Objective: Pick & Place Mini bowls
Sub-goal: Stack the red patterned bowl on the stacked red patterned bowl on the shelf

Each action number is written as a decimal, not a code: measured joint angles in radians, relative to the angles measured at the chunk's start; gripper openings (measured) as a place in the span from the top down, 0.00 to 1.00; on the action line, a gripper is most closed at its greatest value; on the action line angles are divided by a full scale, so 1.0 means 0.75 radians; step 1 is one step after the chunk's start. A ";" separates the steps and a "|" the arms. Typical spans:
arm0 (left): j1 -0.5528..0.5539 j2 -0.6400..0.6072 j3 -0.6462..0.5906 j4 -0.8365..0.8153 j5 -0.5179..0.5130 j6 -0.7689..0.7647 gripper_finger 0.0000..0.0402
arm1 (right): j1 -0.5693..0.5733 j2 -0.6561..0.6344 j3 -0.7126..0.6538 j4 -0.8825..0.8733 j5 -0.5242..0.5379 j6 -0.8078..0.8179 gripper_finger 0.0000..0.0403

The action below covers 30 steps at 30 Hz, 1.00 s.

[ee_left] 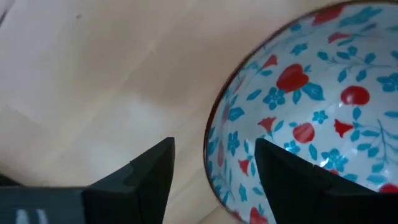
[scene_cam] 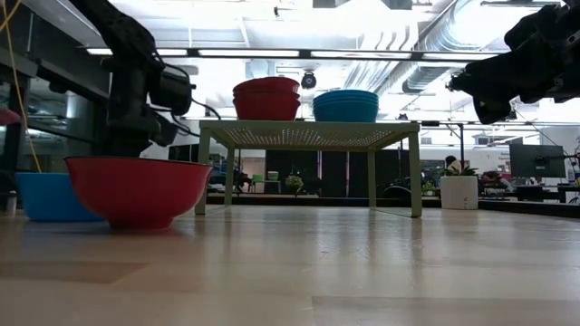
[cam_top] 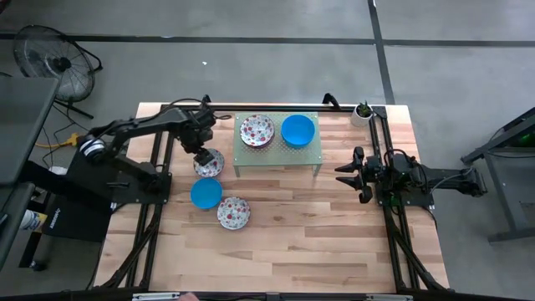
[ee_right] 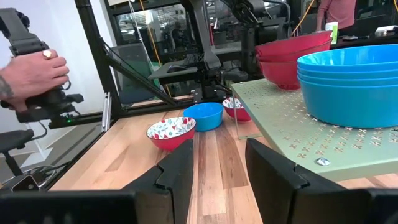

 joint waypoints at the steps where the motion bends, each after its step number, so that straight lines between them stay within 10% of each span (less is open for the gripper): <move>1: 0.000 0.011 0.000 0.012 0.008 -0.006 0.48 | 0.000 0.000 0.000 0.000 0.000 -0.001 0.67; 30: -0.001 0.040 0.000 0.039 0.006 -0.083 0.84 | 0.000 0.000 0.000 0.000 0.000 0.000 0.67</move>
